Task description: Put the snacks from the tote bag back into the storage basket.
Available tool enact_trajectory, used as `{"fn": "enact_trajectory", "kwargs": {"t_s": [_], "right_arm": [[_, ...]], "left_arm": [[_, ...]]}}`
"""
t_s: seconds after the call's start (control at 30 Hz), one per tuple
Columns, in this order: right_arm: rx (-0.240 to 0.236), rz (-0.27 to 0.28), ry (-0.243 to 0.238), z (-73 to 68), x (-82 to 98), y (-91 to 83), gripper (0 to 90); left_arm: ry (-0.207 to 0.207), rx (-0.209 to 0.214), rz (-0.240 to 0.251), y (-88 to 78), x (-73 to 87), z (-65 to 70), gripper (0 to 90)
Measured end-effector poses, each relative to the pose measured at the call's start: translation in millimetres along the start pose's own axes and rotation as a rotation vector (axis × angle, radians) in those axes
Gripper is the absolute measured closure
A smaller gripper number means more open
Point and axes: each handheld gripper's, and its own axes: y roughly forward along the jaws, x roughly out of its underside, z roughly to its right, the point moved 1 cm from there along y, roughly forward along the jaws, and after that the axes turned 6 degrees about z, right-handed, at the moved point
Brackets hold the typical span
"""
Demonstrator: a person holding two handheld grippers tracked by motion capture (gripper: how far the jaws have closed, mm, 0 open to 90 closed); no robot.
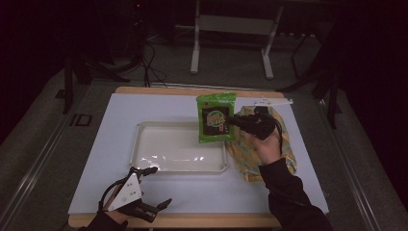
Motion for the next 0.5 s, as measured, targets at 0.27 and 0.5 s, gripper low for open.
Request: {"fn": "enact_trajectory", "kwargs": {"t_s": [0.27,0.5], "right_arm": [[-0.032,-0.013,0.006,-6.1,6.5,13.0,82.8],[-0.044,-0.02,0.02,-11.3,13.0,20.9,82.8]], "left_arm": [[0.001,0.001,0.001,-0.3,0.0,0.0,1.2],[0.001,0.002,0.0,-0.5,0.1,-0.2,1.2]]}}
